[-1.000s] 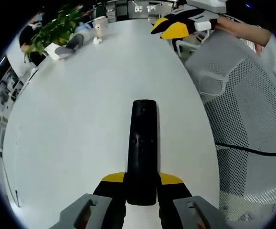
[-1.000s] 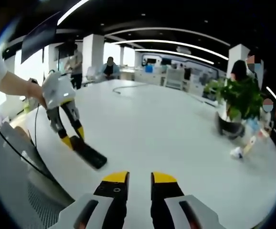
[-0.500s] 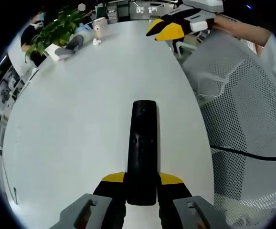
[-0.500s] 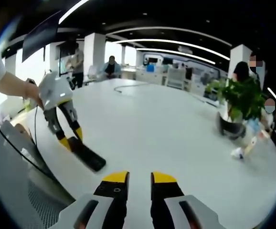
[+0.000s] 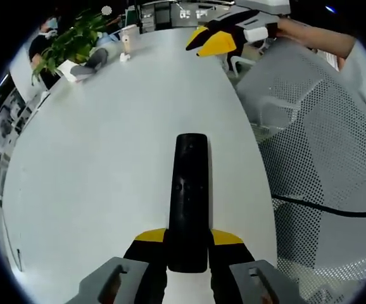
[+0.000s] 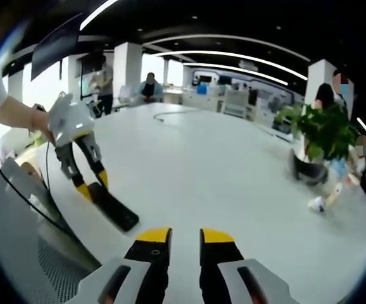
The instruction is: Press the specified remote control buttons in sequence, fully releasing each button before pressing the next.
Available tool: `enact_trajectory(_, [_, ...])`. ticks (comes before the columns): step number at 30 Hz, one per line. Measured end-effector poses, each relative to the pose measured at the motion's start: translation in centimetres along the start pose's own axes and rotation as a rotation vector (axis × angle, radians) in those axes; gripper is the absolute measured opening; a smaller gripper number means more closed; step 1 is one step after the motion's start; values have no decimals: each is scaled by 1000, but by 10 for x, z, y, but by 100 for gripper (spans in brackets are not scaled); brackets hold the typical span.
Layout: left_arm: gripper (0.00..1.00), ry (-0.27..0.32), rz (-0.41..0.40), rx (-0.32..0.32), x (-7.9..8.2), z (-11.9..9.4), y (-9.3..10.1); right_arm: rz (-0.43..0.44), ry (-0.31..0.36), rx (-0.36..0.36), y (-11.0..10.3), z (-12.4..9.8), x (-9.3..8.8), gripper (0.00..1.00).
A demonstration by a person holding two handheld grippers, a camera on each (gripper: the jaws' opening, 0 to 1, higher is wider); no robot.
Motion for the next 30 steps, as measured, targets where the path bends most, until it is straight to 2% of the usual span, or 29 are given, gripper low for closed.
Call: enact_trajectory(30, [23,0,-33,20,4,4,21,-21,-28,23,-5,3,-3,13])
Point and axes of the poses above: the point that each gripper's makers call its tool centre point, and the gripper's own axes: z roughly forward along the fingers, y roughly to its right, x roughly out of its top, the point moved 2 cm from there along -z, roughly backward along the fingers, and after that the axes turned 7 degrees about -z, right-handed, at the moved point
